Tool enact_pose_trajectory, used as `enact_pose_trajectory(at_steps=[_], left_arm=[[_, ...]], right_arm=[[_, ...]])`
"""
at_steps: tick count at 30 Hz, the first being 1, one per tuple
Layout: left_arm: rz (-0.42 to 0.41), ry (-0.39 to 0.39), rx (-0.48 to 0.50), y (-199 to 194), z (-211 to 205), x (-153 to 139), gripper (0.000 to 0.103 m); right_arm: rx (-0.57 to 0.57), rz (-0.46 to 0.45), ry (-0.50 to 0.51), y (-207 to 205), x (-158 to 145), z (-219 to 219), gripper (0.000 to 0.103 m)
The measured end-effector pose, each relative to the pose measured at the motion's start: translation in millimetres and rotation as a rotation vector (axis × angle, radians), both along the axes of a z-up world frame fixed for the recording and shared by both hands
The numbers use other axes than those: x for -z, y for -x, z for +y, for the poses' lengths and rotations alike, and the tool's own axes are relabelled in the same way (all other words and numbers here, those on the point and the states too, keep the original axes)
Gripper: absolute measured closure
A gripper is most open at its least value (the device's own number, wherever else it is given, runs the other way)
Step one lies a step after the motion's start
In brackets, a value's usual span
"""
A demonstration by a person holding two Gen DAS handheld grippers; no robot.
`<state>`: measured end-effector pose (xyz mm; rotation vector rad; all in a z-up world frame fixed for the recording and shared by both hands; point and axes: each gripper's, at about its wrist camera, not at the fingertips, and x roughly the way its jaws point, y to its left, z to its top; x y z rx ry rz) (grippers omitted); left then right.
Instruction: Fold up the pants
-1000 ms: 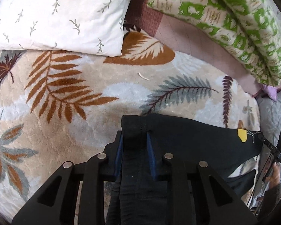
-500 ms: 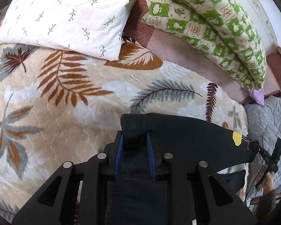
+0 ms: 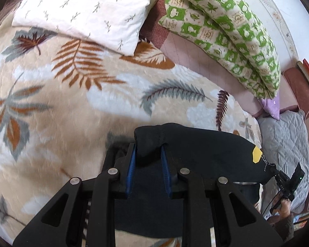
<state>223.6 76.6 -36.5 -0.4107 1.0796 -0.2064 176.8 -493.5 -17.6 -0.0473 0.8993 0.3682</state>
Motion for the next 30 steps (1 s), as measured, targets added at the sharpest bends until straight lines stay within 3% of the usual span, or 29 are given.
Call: enact_pose_trajectory(at_steps=[7,19,30], left_arm=[[0.036,0.010,-0.011,22.1,10.5,14.5,0.083],[0.076,-0.037,-0.005,39.0,17.8,27.6,0.083],[0.109,-0.080,0.038,63.5,23.5,40.5,0.082]], right_arm=[[-0.021,-0.014,0.033,39.5,8.5,7.8,0.091],[-0.131,-0.088,0.282,85.9,6.7,46.1,0.091],[-0.202,-0.161,0.435,137.0,18.4,64.3,0.088]])
